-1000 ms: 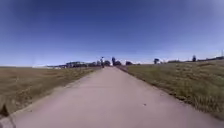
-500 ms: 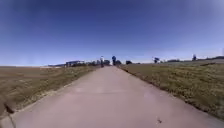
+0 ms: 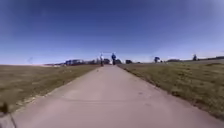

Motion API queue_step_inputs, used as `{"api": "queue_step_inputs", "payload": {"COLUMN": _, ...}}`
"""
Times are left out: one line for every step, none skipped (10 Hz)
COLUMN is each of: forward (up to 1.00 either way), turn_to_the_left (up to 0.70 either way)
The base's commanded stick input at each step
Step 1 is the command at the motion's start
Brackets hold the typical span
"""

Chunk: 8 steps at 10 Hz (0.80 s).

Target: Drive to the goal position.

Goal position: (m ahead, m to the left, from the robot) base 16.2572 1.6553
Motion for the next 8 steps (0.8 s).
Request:
{"api": "queue_step_inputs", "payload": {"forward": 1.0, "turn_to_the_left": 0.0}}
{"api": "queue_step_inputs", "payload": {"forward": 1.0, "turn_to_the_left": 0.0}}
{"api": "queue_step_inputs", "payload": {"forward": 1.0, "turn_to_the_left": 0.0}}
{"api": "queue_step_inputs", "payload": {"forward": 1.0, "turn_to_the_left": 0.0}}
{"api": "queue_step_inputs", "payload": {"forward": 1.0, "turn_to_the_left": 0.0}}
{"api": "queue_step_inputs", "payload": {"forward": 1.0, "turn_to_the_left": 0.0}}
{"api": "queue_step_inputs", "payload": {"forward": 1.0, "turn_to_the_left": 0.0}}
{"api": "queue_step_inputs", "payload": {"forward": 1.0, "turn_to_the_left": 0.0}}
